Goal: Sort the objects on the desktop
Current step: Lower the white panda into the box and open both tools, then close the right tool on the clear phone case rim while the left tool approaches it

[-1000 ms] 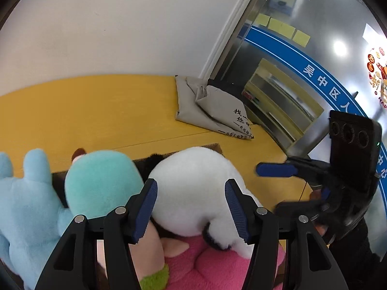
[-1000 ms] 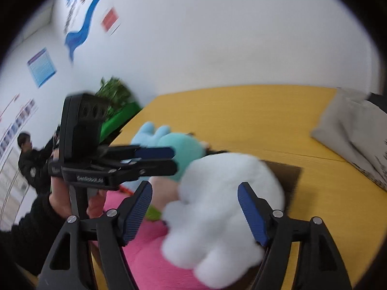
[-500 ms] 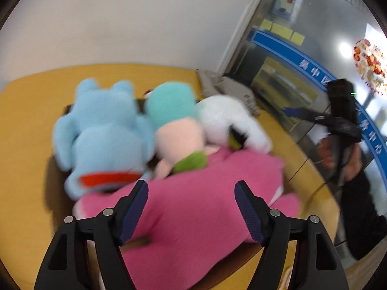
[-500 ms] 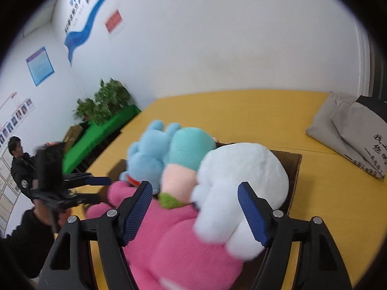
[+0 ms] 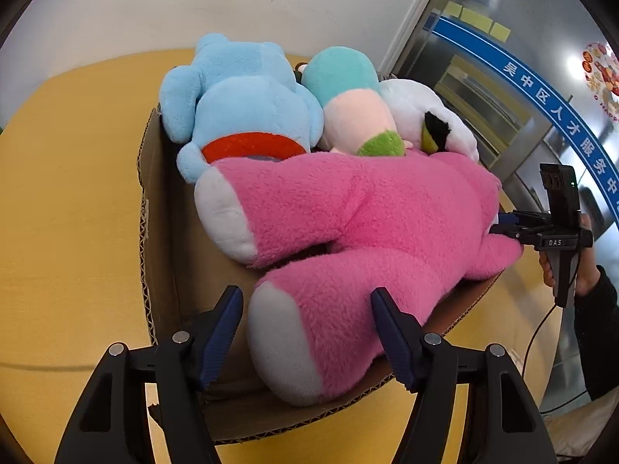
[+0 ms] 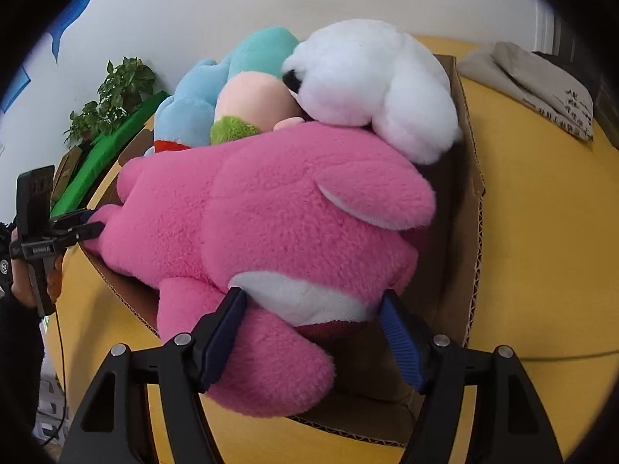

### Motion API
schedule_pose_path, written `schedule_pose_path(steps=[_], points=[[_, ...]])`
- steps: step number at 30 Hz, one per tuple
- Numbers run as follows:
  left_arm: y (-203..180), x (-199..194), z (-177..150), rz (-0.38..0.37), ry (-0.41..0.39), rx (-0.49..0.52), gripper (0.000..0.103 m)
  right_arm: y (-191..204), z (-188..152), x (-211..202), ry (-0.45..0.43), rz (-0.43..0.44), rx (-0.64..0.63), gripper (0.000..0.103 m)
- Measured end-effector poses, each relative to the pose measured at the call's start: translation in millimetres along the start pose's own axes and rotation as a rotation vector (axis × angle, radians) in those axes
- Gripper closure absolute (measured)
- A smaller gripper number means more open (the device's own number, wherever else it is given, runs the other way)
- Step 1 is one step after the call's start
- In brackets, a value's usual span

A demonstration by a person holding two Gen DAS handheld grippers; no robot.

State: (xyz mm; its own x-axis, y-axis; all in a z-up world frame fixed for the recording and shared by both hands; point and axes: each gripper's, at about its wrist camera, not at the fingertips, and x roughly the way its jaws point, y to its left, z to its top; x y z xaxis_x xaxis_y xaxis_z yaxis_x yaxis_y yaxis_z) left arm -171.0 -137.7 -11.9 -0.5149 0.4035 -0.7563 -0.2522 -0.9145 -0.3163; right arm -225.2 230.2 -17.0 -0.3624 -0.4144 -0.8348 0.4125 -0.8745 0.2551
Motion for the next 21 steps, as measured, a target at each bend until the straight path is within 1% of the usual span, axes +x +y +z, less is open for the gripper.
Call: schedule_pose_path(steps=[3,8,11,13,14,15,16,18,19,20,21], points=[[-7.4,-12.9,-24.9,-0.007,-0.003,-0.004,0.031,7.9,-17.1,-6.1,0.019,-0.003,0.0,0.033],[-20.1,-38.3,-65.7,-0.02,-0.014,-0.017,0.032,19.0,-47.7,-24.4,0.017,0.001,-0.01,0.033],[-23.2,-44.2,-73.6,-0.001,-0.024,-0.024,0.032,21.0,-60.1,-35.7,-0.002,0.005,-0.008,0.033],[-25.4,-50.5,-72.7,0.03,-0.034,-0.05,0.03,24.1,-62.1,-48.2,-0.047,-0.01,0.004,0.033],[-28.1,-57.9,-72.1,0.044,-0.055,-0.052,0.028,25.9,-63.2,-55.8,-0.073,-0.017,0.005,0.032],[-31.3,-66.1,-72.1,0.056,-0.078,-0.053,0.021,29.2,-65.4,-68.2,-0.107,-0.015,-0.005,0.032],[-37.0,-77.9,-74.4,0.056,-0.11,-0.055,0.016,34.2,-69.6,-84.8,-0.146,0.003,-0.016,0.031],[-51.3,-104.3,-83.1,0.035,-0.183,-0.07,0.0,44.5,-82.9,-116.4,-0.207,0.059,-0.045,0.024],[-57.1,-113.6,-89.4,0.012,-0.21,-0.078,0.0,50.4,-92.6,-129.1,-0.225,0.089,-0.064,0.024],[-65.3,-119.6,-97.5,-0.017,-0.226,-0.084,0.0,57.5,-106.1,-136.3,-0.224,0.113,-0.09,0.024],[-75.7,-119.8,-106.4,-0.044,-0.223,-0.086,0.0,63.8,-119.7,-140.0,-0.215,0.134,-0.115,0.024]])
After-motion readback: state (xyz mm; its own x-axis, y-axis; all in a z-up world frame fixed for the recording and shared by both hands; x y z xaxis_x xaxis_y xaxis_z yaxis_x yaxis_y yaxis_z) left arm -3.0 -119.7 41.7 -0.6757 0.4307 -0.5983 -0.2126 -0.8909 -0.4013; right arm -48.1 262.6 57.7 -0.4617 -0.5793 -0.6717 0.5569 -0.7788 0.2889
